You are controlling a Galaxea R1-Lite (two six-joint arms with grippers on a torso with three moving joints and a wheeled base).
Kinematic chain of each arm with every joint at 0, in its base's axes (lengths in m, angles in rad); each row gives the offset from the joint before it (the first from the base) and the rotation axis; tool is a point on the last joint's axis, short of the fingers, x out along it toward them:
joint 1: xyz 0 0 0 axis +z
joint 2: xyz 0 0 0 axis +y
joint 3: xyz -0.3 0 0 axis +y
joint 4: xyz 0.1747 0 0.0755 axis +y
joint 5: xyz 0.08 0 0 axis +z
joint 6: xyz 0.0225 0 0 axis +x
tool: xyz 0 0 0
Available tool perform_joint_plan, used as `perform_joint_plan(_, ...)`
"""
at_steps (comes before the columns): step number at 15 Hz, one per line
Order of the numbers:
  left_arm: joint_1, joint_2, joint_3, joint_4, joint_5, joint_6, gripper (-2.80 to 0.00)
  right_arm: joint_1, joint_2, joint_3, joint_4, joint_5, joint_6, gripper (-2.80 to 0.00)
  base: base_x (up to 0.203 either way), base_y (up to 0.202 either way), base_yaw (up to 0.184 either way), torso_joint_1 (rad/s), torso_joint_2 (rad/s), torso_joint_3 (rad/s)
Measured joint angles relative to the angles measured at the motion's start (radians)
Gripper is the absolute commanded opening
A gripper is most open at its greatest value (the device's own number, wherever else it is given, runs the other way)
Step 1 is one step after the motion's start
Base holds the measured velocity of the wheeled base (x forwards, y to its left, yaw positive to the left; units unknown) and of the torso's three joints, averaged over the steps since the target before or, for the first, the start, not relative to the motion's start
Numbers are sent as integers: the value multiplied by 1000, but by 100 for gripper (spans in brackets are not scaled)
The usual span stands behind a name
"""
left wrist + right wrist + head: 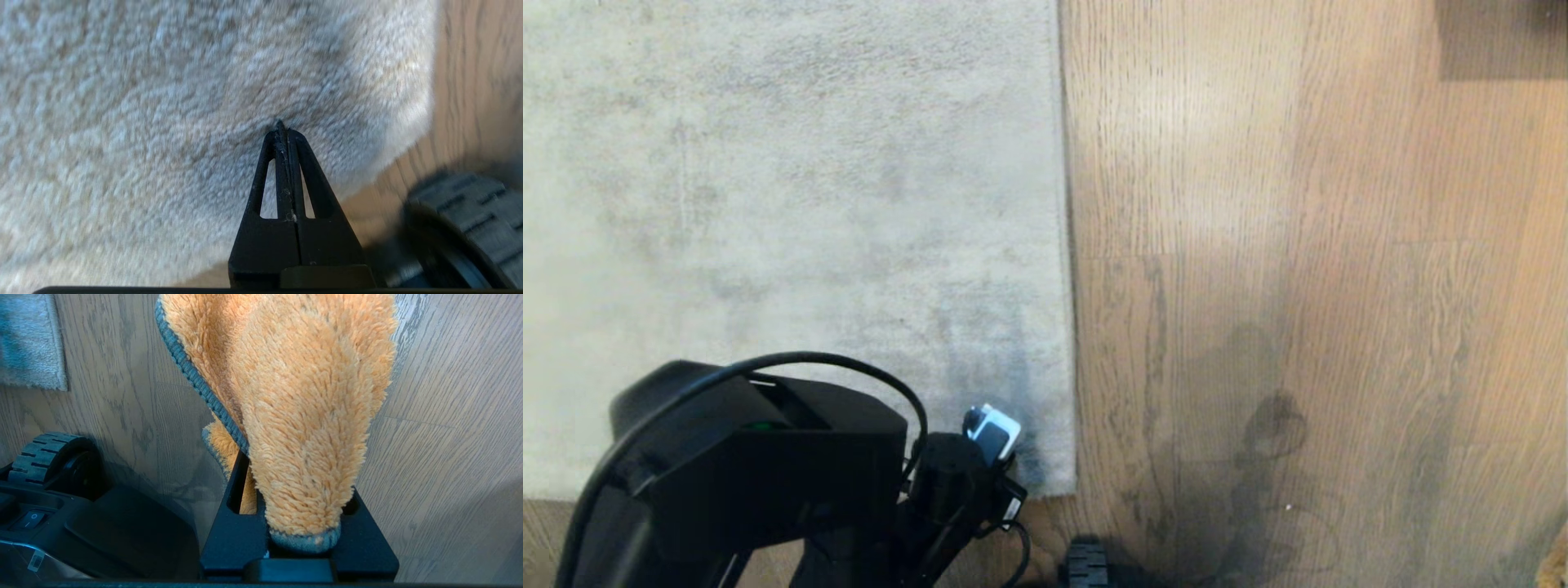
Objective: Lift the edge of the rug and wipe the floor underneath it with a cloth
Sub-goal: Lay down the carpet
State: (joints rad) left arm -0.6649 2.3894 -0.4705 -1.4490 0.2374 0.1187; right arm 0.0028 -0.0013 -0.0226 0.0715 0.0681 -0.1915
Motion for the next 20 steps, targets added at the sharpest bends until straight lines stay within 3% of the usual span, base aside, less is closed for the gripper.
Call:
perform_joint_plan(10, 1, -13, -3, -9, 1, -8, -280, 0, 0, 0, 0, 1, 0, -280, 0, 0, 0, 0, 0, 0)
perform_joint_plan(16, 13, -178, 21, 72, 8, -12, -280, 0, 0, 0, 0, 0, -1, -280, 0, 0, 0, 0, 0, 0)
perform_joint_plan(20, 45, -367, 100, 168, 7, -15, -280, 0, 0, 0, 0, 0, 0, -280, 0, 0, 0, 0, 0, 0)
